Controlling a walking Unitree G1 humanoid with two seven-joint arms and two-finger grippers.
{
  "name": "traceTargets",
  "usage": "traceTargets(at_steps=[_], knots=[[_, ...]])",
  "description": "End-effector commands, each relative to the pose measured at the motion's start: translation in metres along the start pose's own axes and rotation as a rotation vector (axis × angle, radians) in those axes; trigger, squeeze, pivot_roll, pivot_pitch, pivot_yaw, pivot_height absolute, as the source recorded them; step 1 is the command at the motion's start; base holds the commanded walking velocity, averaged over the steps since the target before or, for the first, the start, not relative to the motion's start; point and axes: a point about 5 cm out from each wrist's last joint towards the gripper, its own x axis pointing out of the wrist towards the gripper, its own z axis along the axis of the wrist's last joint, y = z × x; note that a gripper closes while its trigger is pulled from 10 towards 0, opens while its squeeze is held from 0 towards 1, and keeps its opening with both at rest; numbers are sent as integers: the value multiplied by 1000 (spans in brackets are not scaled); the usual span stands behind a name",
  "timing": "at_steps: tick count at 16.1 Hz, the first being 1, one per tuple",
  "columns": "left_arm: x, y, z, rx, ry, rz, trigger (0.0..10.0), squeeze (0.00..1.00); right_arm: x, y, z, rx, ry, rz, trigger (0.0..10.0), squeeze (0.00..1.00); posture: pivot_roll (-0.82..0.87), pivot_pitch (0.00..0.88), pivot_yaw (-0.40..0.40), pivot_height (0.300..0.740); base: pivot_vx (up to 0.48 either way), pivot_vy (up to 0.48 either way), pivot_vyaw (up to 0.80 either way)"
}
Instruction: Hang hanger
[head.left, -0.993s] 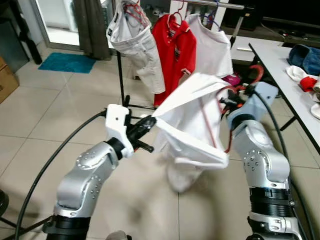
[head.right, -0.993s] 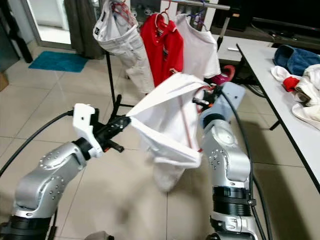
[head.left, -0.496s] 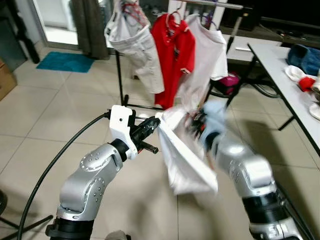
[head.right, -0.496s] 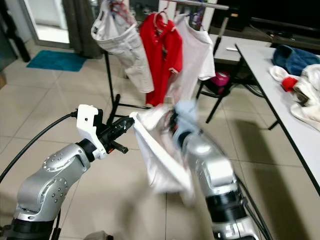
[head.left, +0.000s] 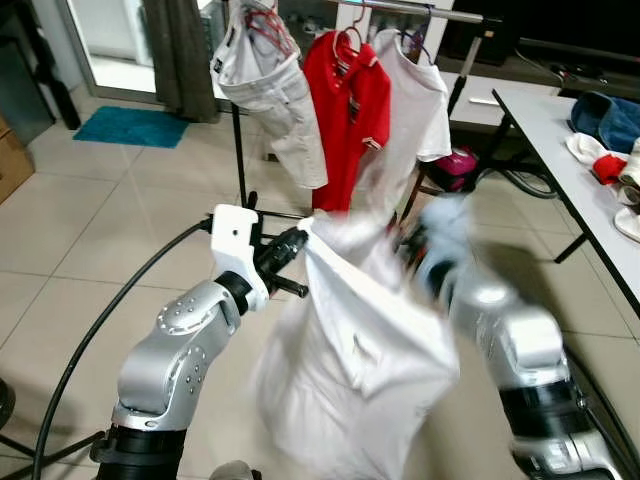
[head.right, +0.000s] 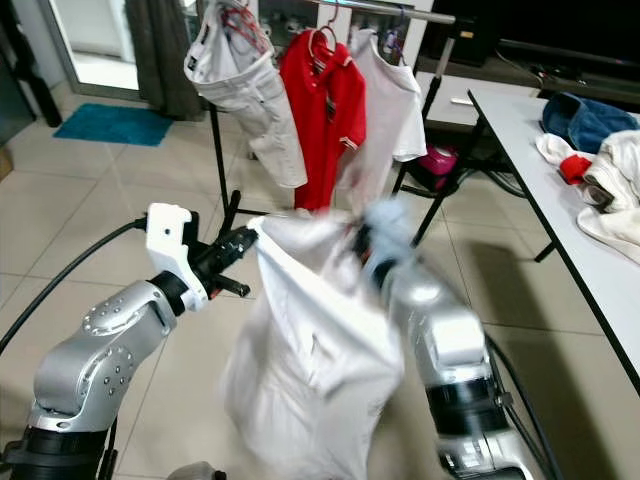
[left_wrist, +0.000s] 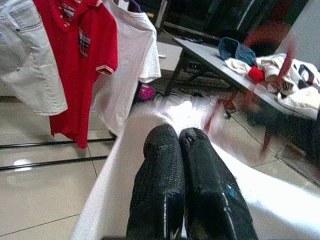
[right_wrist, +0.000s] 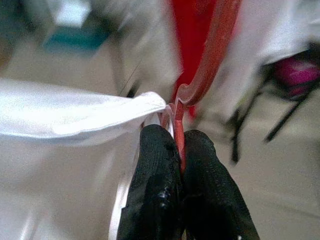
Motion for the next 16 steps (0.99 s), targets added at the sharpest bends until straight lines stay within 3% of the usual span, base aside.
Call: traceTargets(at_steps=[1,4,7,9,11,13,14,15,16], knots=[[1,-6,2,12,-1,-25,0,0,-2,-8,18,16,-88,-41,10000,0,3,0,-92,740,0,0,0],[3,-6,2,15,2,-26,0,0,-5,21,-3,-61,34,169,10000,0,6,0,-96,740,0,0,0],[3,-6,3,17,0,-30,0,0,-5,28,-11,-52,56,195,10000,0,8,0,-98,740,0,0,0],[4,-9,2,17,1,-45,0,0,-7,35,-15,-95,82,258,10000,0,7,0,-98,740,0,0,0],[6,-3,9,28,-48,23,0,0,-9,34,-13,-101,69,268,10000,0,6,0,-98,740,0,0,0],[6,7,14,33,-80,99,0,0,-15,38,-25,-191,160,375,10000,0,4,0,-97,740,0,0,0],[6,13,16,37,-92,137,0,0,-23,37,-42,-283,270,448,10000,0,4,0,-97,740,0,0,0],[5,17,17,44,-97,157,0,0,-29,30,-57,-347,365,453,10000,0,3,0,-98,740,0,0,0],[5,18,18,46,-98,162,0,0,-29,22,-60,-361,387,412,10000,0,2,0,-97,740,0,0,0]])
